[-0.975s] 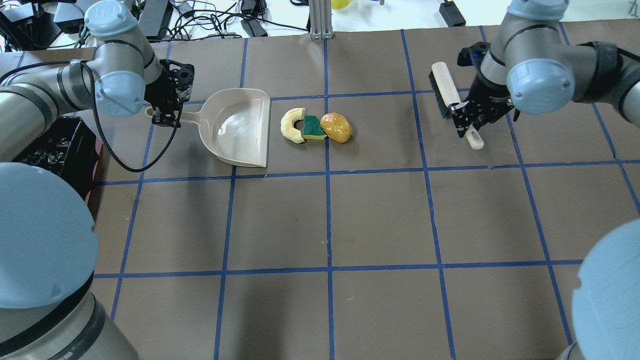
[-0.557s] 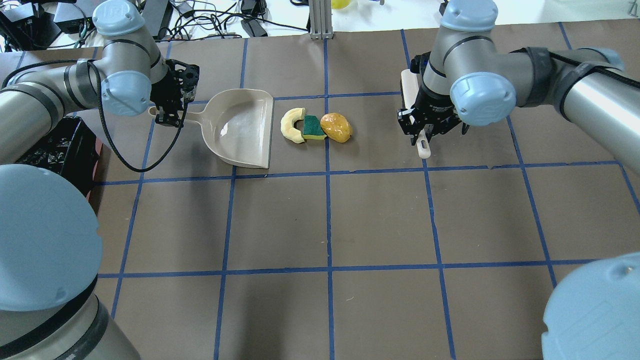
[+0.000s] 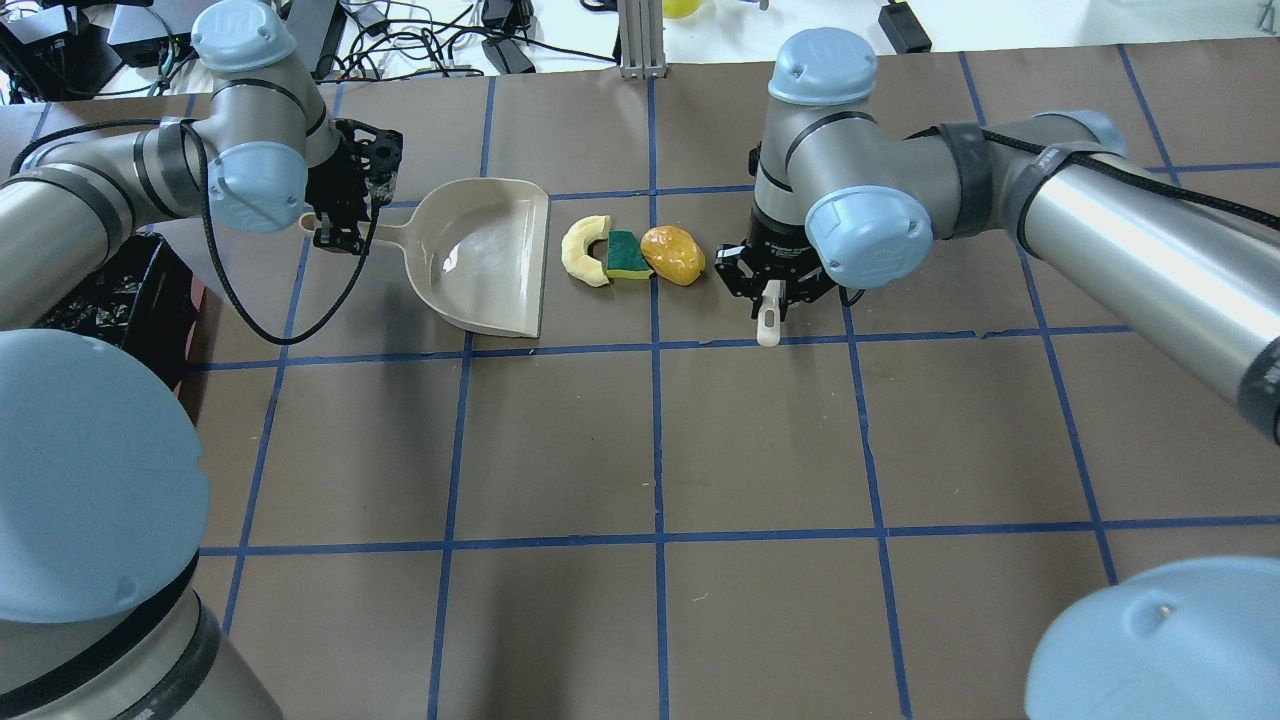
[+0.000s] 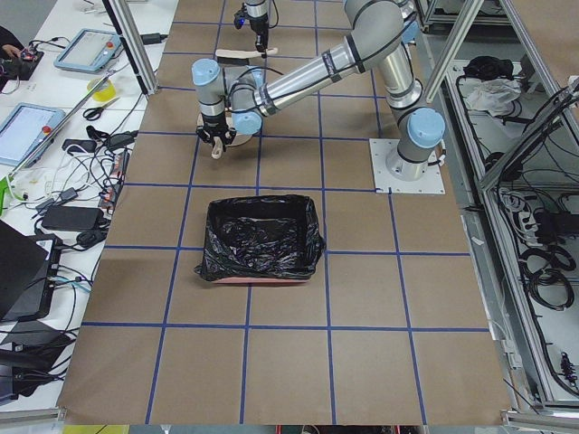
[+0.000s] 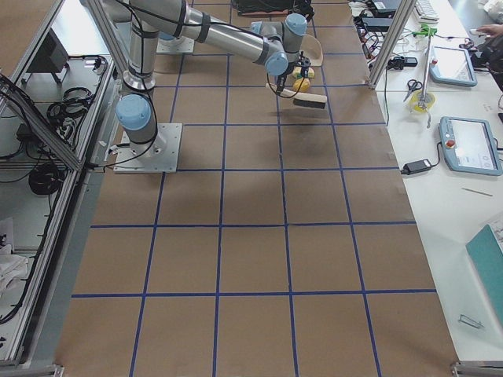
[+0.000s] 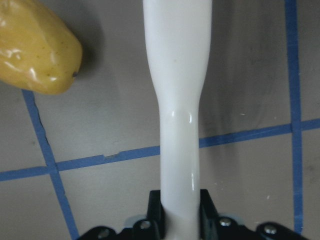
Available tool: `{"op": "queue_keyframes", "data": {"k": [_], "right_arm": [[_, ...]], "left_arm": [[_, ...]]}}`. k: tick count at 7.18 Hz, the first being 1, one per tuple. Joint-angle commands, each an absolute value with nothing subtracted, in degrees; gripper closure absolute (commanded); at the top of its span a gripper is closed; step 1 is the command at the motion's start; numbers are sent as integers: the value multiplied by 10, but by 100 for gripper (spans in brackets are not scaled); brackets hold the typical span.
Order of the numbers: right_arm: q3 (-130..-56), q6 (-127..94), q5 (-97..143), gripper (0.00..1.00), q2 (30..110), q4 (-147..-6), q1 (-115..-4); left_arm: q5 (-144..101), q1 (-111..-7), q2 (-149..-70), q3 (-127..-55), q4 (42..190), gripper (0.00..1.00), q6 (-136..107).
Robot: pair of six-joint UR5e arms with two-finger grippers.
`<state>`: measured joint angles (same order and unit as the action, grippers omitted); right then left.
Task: Sweep and dump trash into bin
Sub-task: 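Sweep the sponge, ring and potato with the right gripper's brush into the dustpan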
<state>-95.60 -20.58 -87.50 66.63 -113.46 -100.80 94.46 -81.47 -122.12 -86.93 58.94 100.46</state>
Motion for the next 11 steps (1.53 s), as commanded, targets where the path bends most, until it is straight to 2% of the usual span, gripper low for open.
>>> {"op": "queue_keyframes", "data": {"k": [1,6,11], "right_arm": [[-955,-253,-875,100,658,-1145,-1042],[-951,-305,-854,100,657,-1154,-1088],[-828,-398,-849,100,566,-1159,-1162]], "left_arm": [[945,-815,-1222,-869,590,100,1005],[950,-815,-1222,-869,590,100,1005],[950,-815,-1222,-869,590,100,1005]]}}
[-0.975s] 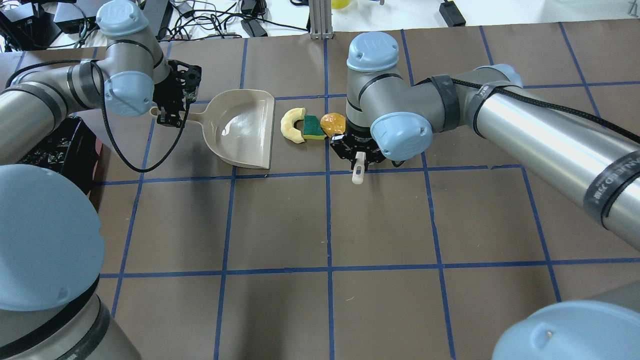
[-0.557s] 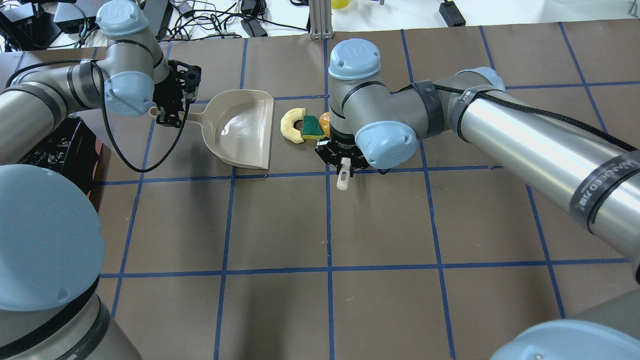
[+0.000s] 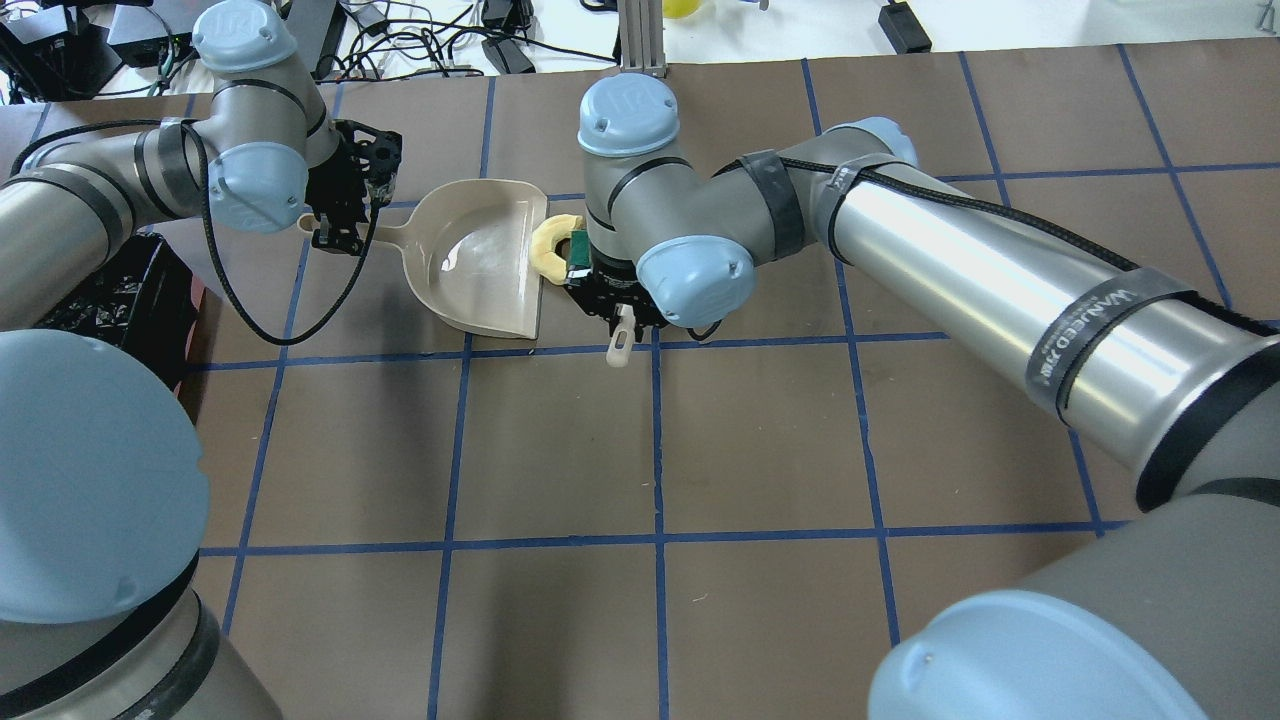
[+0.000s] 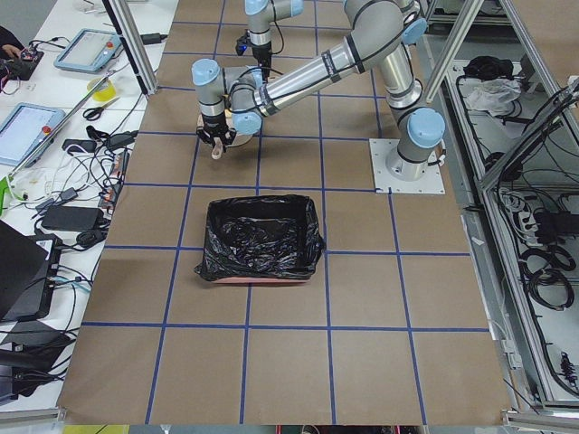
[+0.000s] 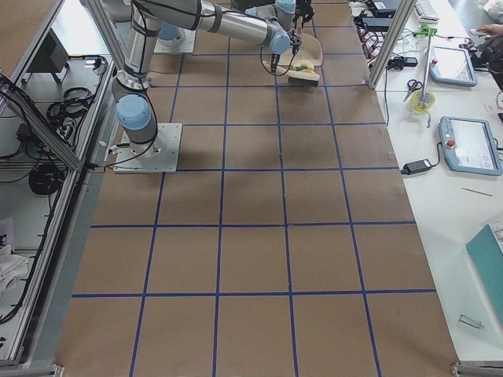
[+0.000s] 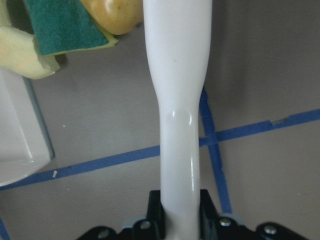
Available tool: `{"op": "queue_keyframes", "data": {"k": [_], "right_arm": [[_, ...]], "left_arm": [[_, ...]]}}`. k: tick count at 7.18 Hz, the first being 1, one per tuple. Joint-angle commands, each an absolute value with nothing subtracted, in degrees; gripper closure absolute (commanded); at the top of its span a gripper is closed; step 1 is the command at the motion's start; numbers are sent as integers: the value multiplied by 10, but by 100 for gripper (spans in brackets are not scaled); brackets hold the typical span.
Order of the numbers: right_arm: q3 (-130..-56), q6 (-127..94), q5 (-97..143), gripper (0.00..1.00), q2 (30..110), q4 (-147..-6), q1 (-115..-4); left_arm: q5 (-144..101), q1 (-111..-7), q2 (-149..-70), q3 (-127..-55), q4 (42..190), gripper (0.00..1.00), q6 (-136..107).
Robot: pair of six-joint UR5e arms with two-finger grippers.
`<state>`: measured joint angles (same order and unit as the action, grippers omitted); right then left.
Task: Sweep and dump trash into bin
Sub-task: 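Sweep the sponge, ring and potato with the right gripper's brush into the dustpan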
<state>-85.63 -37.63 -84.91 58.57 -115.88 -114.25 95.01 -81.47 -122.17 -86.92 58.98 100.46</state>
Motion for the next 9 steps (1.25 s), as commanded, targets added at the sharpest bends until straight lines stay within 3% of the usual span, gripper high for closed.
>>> {"op": "queue_keyframes", "data": {"k": [1,9], "right_arm": [[-817,-413,-849,100,560,-1161,-1174],[-730,-489,-809,100,519,-1181,-1250]], "left_arm": [[951,-815,-1222,-869,590,100,1005],[949,-817,-1221,-868,590,100,999]]}}
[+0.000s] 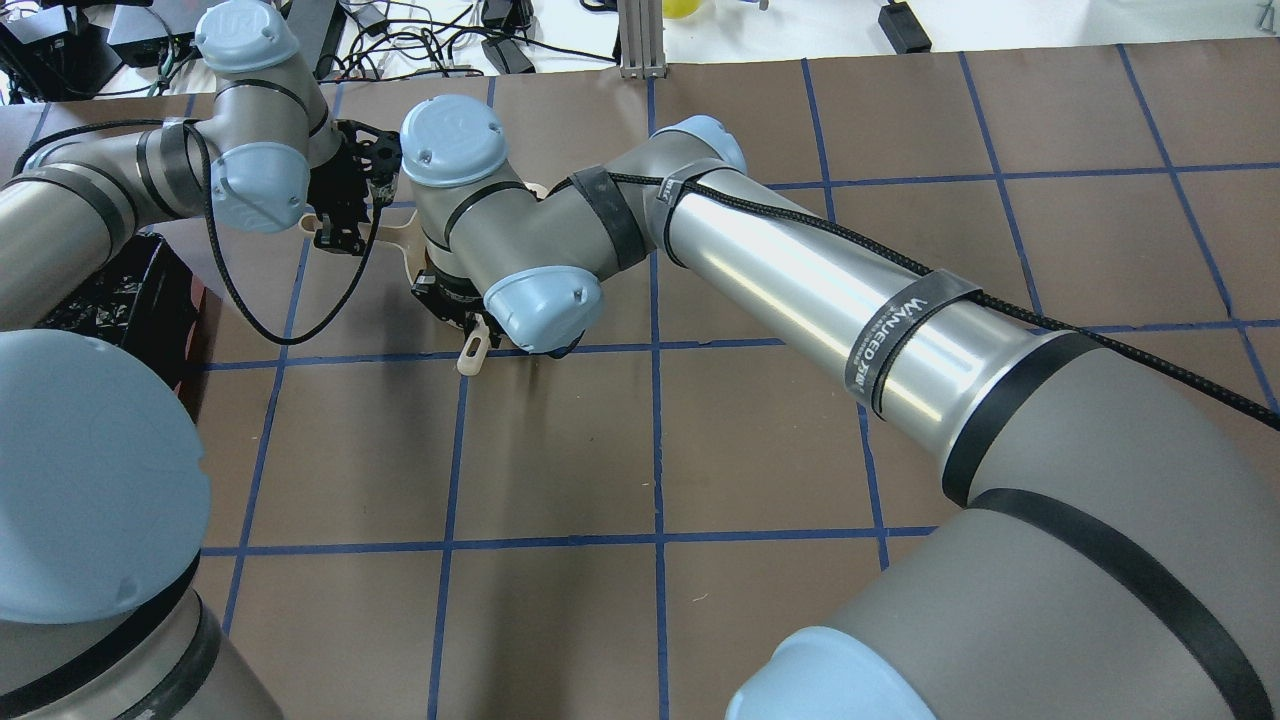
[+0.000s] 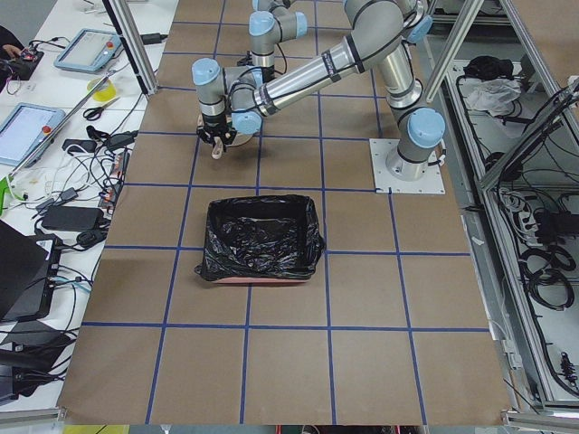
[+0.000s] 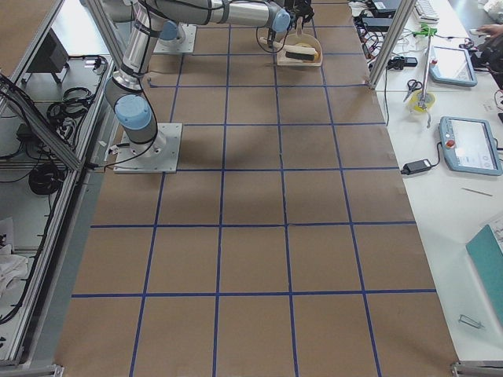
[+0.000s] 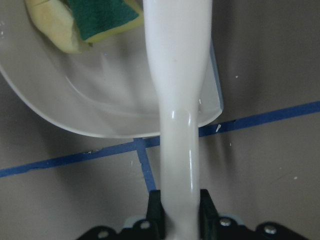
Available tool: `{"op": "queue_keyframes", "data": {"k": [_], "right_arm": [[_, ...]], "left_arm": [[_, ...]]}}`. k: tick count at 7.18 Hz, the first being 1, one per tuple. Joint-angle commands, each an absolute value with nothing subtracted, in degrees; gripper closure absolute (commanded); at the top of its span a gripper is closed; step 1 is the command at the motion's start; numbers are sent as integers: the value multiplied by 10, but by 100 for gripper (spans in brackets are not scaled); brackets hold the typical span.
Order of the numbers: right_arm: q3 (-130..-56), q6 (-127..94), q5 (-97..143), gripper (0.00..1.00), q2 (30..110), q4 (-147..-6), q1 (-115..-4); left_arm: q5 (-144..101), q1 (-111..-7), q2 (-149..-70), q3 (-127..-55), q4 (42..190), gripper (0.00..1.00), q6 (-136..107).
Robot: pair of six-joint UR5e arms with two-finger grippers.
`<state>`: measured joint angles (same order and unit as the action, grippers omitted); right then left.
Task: Sweep and dump trash into bin
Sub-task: 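Sweep the sponge, ring and potato with the right gripper's brush into the dustpan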
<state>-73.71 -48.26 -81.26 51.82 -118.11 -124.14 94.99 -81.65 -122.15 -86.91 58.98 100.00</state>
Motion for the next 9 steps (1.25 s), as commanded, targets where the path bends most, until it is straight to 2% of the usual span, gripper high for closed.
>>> {"op": "queue_keyframes", "data": {"k": [1,5,9], "right_arm": [[-729,-490,-808,100,519,-1181,-1253],[-727,-480,-794,100,521,-1190,-1261],[-736,-448,-832,100,608,-1034,-1173]], "left_arm": [[949,-814,-1219,-868,590,100,998],[947,-807,-1215,-868,590,100,1000],[938,-804,-1209,-868,590,100,1000]]}}
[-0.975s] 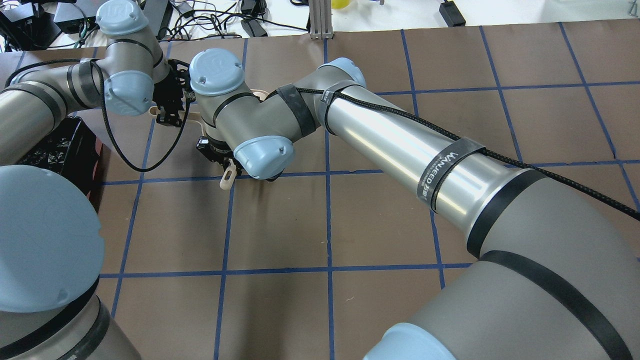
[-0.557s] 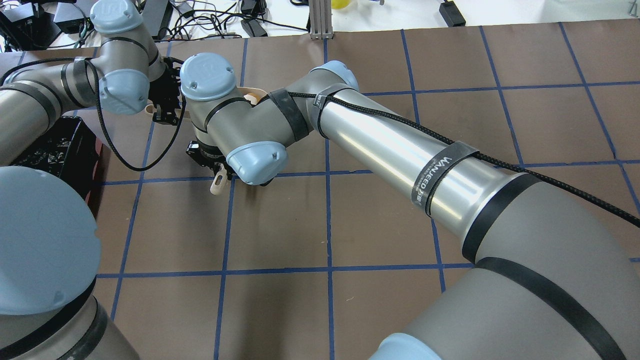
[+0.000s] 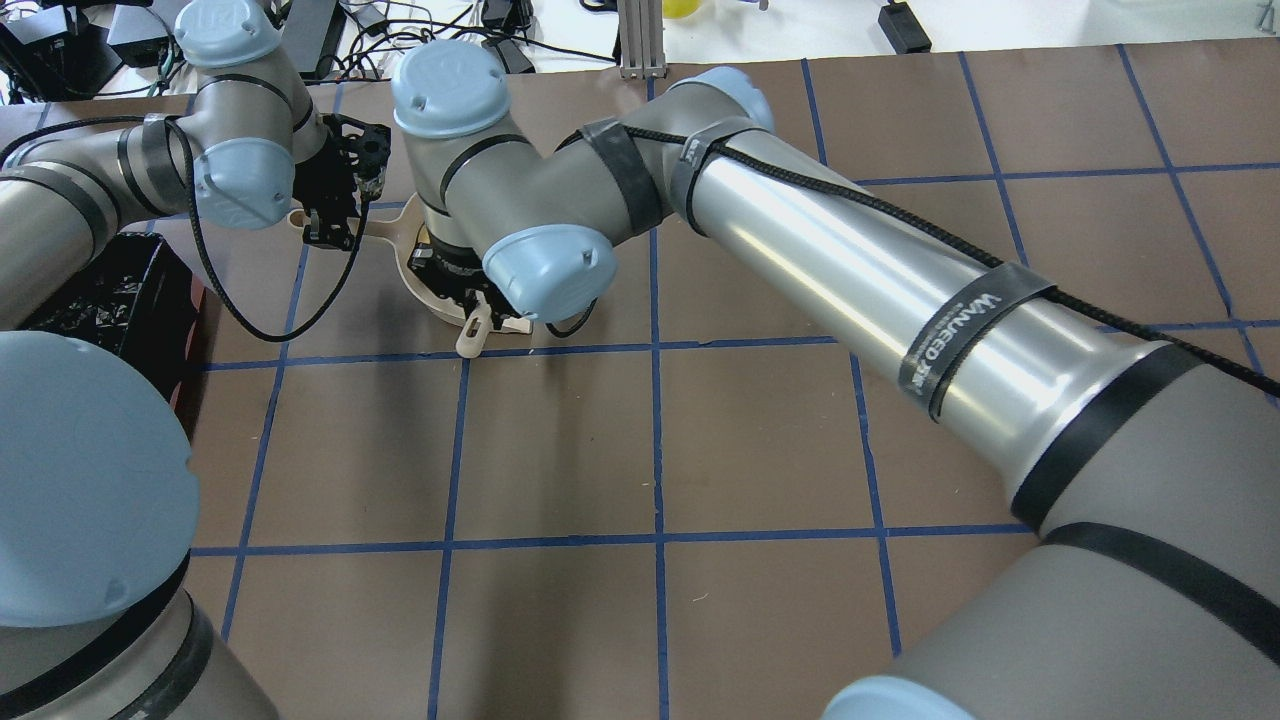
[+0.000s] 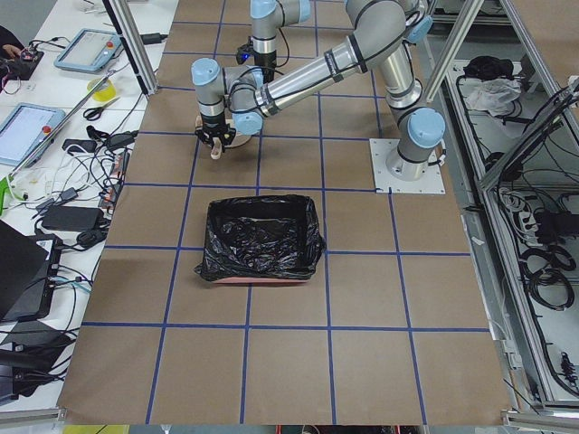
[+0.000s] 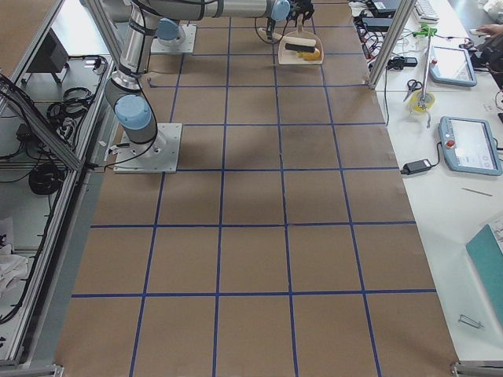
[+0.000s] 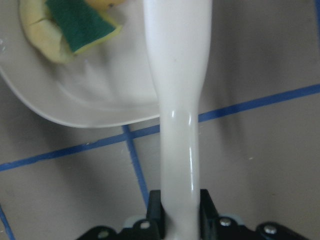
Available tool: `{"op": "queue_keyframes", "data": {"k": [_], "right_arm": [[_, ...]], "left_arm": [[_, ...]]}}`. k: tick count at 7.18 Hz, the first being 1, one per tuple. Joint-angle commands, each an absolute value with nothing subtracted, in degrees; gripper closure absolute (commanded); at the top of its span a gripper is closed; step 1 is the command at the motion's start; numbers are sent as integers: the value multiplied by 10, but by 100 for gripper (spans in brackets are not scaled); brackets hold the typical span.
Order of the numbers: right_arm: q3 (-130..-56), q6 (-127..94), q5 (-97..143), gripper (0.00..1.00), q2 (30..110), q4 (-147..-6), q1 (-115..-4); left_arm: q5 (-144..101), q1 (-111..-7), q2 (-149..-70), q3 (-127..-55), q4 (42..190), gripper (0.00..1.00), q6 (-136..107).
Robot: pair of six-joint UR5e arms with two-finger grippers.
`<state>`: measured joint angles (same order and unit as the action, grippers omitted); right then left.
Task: Sweep and dump trash into bin
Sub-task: 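Sweep the sponge, ring and potato with the right gripper's brush into the dustpan, then lift the loaded dustpan toward the black bin with the left gripper while the right withdraws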
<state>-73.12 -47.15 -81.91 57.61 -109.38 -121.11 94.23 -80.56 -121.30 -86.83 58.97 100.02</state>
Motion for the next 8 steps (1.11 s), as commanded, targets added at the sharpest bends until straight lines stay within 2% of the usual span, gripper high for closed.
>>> {"op": "queue_keyframes", "data": {"k": [1,3,6,8], "right_arm": [[-741,-426,-846,100,633,-995,-1135],[-778,-273,-919,100,671,-959,-1043],[-860,-27,-925,100,731,-972,-886],[-908,75,-921,100,738,-1001,-784]], "left_arm": [[910,-802,-1202,-868,592,100,998],[825,-770,-1181,-868,626,100,997],[719,-693,-1120,-861,753,100,1045],[712,-623,-1087,-815,877,100,1146]]}}
